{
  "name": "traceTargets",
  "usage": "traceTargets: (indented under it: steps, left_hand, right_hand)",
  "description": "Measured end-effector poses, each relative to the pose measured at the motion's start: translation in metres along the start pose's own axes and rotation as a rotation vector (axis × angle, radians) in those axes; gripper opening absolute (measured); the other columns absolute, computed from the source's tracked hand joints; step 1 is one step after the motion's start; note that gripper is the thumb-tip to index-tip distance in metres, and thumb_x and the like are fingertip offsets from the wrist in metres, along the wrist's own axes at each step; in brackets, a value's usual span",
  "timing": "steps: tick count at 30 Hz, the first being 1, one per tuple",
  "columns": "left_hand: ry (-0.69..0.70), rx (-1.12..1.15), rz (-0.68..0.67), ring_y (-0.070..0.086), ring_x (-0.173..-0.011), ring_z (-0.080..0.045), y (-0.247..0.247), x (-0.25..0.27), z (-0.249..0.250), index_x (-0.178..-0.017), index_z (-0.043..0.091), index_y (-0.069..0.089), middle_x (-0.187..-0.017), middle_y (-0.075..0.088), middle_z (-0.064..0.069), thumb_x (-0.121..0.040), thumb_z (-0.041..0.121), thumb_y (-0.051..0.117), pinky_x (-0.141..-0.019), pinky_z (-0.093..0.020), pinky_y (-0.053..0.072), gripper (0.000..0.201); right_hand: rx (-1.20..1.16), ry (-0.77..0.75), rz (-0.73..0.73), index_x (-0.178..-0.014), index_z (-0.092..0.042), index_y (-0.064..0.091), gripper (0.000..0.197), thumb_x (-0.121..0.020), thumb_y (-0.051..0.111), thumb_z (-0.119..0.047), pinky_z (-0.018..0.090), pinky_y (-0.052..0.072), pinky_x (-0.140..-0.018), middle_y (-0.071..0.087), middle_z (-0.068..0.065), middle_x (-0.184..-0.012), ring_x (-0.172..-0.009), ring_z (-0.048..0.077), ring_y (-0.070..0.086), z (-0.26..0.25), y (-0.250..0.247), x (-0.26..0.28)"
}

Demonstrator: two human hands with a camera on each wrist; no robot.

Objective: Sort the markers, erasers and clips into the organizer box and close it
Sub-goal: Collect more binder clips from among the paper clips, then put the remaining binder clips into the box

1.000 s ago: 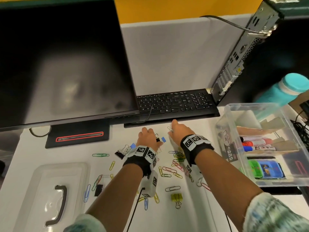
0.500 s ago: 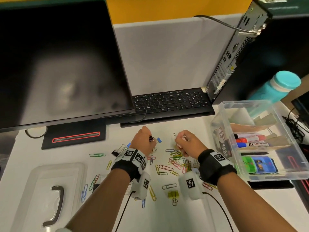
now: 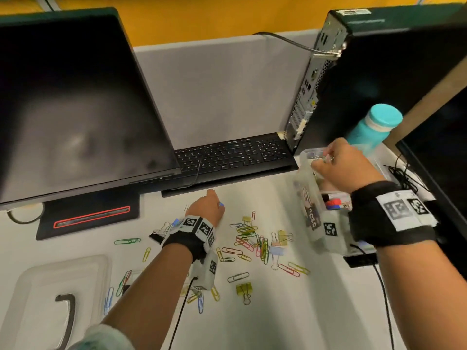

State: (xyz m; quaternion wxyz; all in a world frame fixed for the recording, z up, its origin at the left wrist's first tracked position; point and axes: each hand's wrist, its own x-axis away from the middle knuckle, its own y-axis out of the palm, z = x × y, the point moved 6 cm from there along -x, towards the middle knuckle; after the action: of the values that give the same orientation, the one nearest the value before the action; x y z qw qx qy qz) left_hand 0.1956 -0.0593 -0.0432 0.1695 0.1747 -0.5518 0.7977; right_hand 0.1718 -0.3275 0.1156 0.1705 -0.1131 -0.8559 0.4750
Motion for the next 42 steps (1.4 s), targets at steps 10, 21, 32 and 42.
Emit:
traceTargets:
  steps: [10,21,32,42]
  left_hand:
    - [-0.084,-0.024,-0.105,0.056,-0.085,-0.025,0.006,-0.003,-0.008,-0.124,0.01,0.034,-0.109,0.06,-0.012,-0.091,0.025,0.052,-0.071,-0.032,0.045,0.041]
    - [-0.173,-0.165,-0.203,0.05,-0.123,-0.032,0.016,-0.036,0.004,-0.138,-0.002,0.028,-0.14,0.045,-0.017,-0.092,0.033,0.052,-0.099,-0.038,0.043,0.063]
    - [0.469,0.051,0.128,0.051,-0.062,-0.01,-0.049,0.048,0.171,-0.106,0.017,0.044,-0.078,0.056,0.005,-0.095,0.042,0.043,-0.055,-0.027,0.037,0.027]
    - [0.416,-0.221,0.103,0.057,-0.108,-0.034,-0.016,0.008,0.283,-0.119,0.007,0.045,-0.119,0.057,-0.016,-0.09,0.029,0.057,-0.087,-0.041,0.046,0.038]
  right_hand:
    - [0.414,0.155,-0.156,-0.101,-0.002,0.058,0.027,-0.087,0.062,-0.024,0.032,0.039,-0.069,0.056,0.01,-0.081,-0.079,0.024,0.052,0.022,0.01,-0.056]
    - [0.03,0.003,-0.035,-0.123,-0.024,0.053,0.034,-0.09,0.055,-0.035,0.036,0.045,-0.089,0.058,0.003,-0.119,-0.104,0.021,0.054,0.055,-0.013,0.039]
    - [0.114,-0.05,0.224,-0.137,-0.019,0.044,0.049,-0.093,0.046,-0.041,0.038,0.02,-0.115,0.035,0.003,-0.151,-0.143,0.019,0.022,0.138,0.018,0.059]
    - [0.06,-0.118,0.276,-0.126,-0.02,0.051,0.039,-0.091,0.046,-0.035,0.039,0.032,-0.111,0.045,0.003,-0.143,-0.142,0.021,0.027,0.14,0.019,0.058]
